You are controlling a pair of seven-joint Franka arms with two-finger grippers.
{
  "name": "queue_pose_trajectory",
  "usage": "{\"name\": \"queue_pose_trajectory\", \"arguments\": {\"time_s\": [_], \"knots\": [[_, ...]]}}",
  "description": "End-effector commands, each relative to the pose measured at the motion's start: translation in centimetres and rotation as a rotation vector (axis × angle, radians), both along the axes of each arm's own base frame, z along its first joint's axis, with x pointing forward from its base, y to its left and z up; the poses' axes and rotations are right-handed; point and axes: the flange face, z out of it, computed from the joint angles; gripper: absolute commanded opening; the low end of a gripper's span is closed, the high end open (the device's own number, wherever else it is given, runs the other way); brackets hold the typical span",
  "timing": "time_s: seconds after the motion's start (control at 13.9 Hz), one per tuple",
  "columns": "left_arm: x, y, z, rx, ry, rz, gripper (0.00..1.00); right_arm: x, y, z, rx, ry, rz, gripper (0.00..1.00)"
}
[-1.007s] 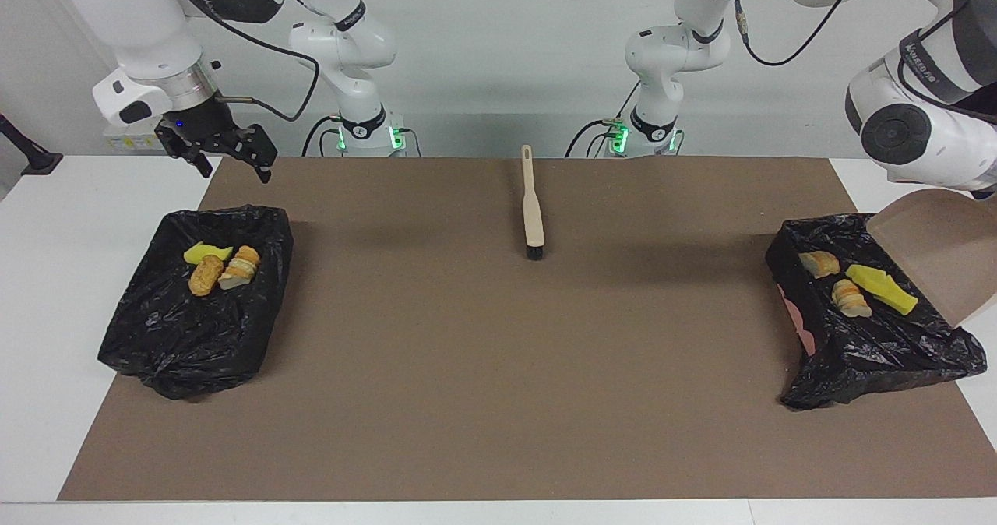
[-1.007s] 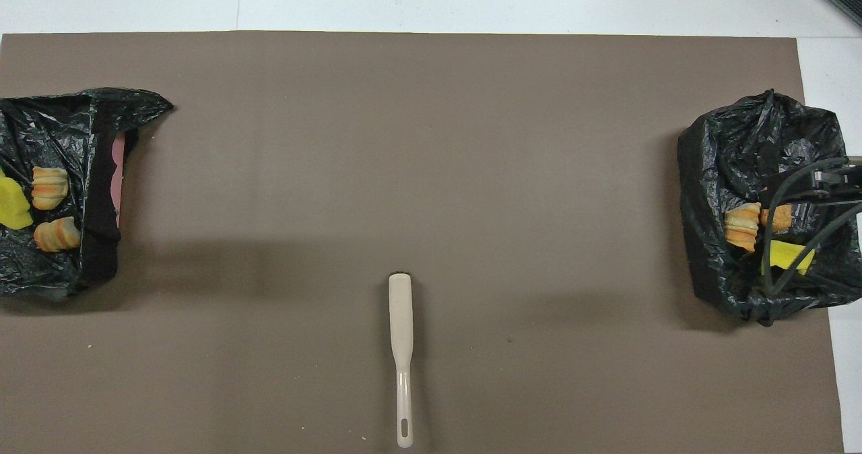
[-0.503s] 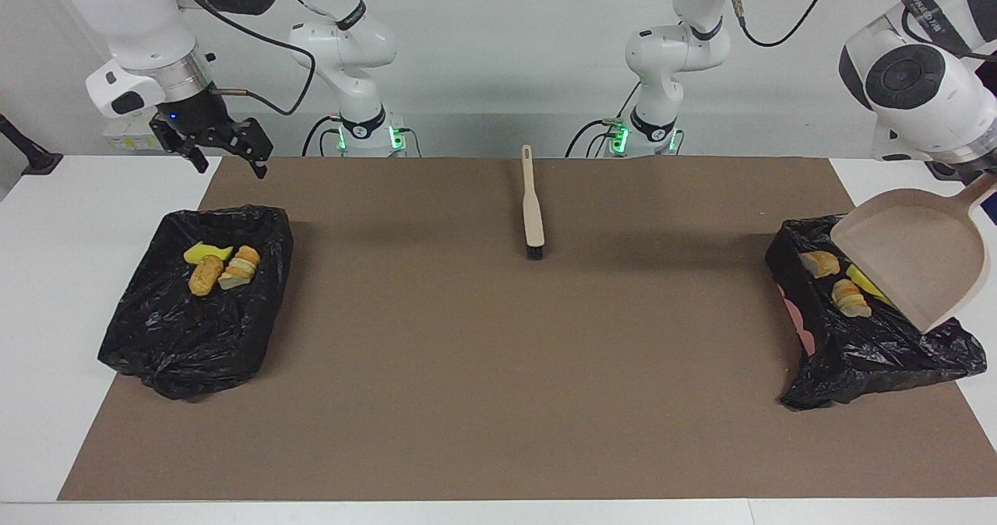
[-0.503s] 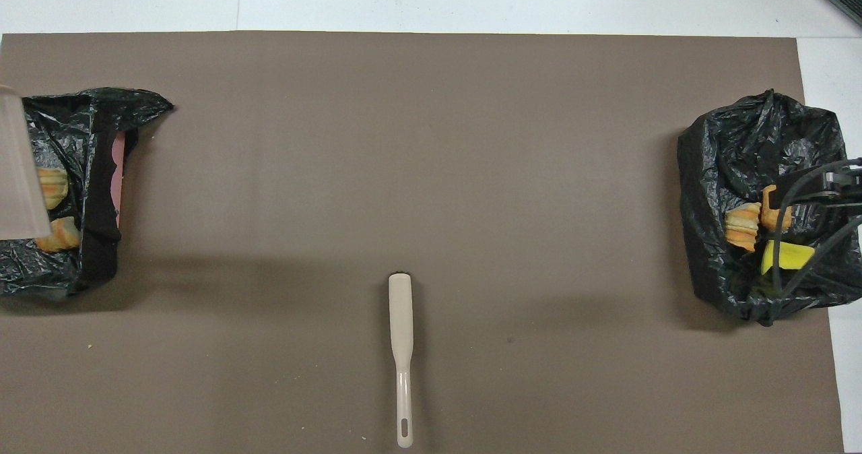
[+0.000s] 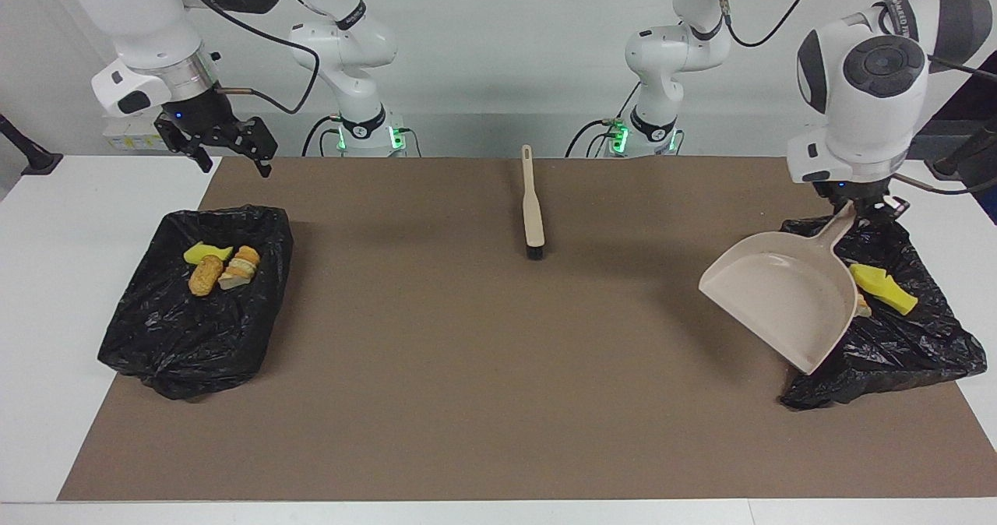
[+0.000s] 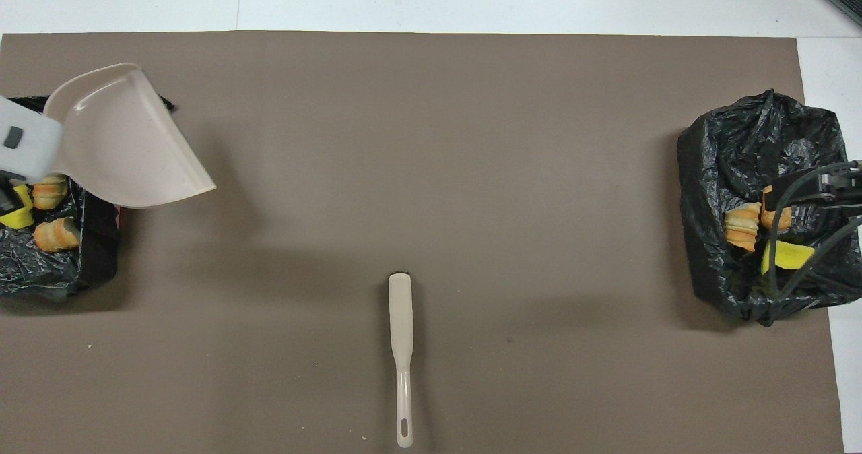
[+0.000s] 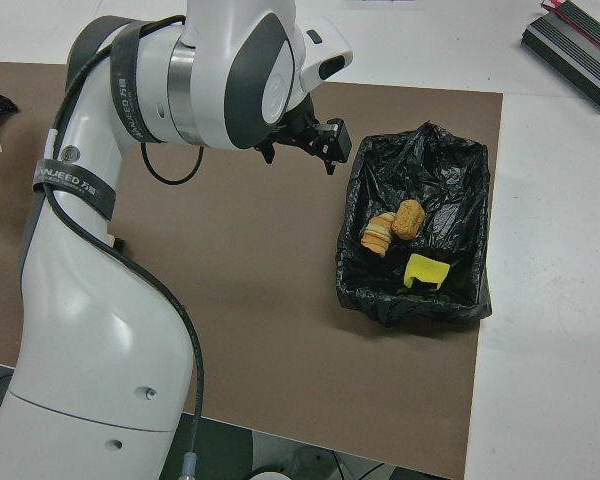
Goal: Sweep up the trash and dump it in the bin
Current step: 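Lift the empty dustpan away from the bag with the left gripper, then lower the dustpan onto the table center with the left gripper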
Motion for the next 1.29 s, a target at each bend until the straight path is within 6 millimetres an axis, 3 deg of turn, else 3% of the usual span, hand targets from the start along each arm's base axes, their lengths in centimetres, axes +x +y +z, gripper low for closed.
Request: {"name": "queue_pose_trajectory", "arguments": {"time_s": [0.0, 0.14, 0.43, 0.65, 0.72, 0.93, 1.08, 1.22], "knots": [[-0.4, -3.8, -1.0, -0.096, -0.052, 0.149, 0.00, -0.6, -0.1, 0.0, 0.020, -0.013, 0.002, 1.00], [-0.3, -8.2, -3.2, -0.148, -0.062, 0.168, 0.00, -0.6, -0.1, 0.1, 0.020, -0.015, 0.002, 1.00], [-0.3, -17.4, -8.5, -0.218, -0.130, 0.398, 0.00, -0.6, -0.1, 0.1, 0.020, -0.015, 0.002, 1.00], [-0.8, -23.6, -11.3, -0.258, -0.182, 0.538, 0.00, -0.6, -0.1, 0.1, 0.020, -0.015, 0.002, 1.00], [-0.9, -24.6, -12.1, -0.260, -0.191, 0.586, 0.00, -0.6, -0.1, 0.1, 0.020, -0.015, 0.002, 1.00], [-2.7, -31.4, -12.7, -0.335, -0.194, 0.627, 0.00, -0.6, -0.1, 0.1, 0.020, -0.015, 0.002, 1.00], [-3.1, -33.7, -13.2, -0.367, -0.215, 0.705, 0.00, -0.6, -0.1, 0.1, 0.020, -0.015, 0.002, 1.00], [-3.4, -34.7, -13.8, -0.378, -0.216, 0.718, 0.00, -0.6, -0.1, 0.1, 0.020, -0.015, 0.002, 1.00]]}}
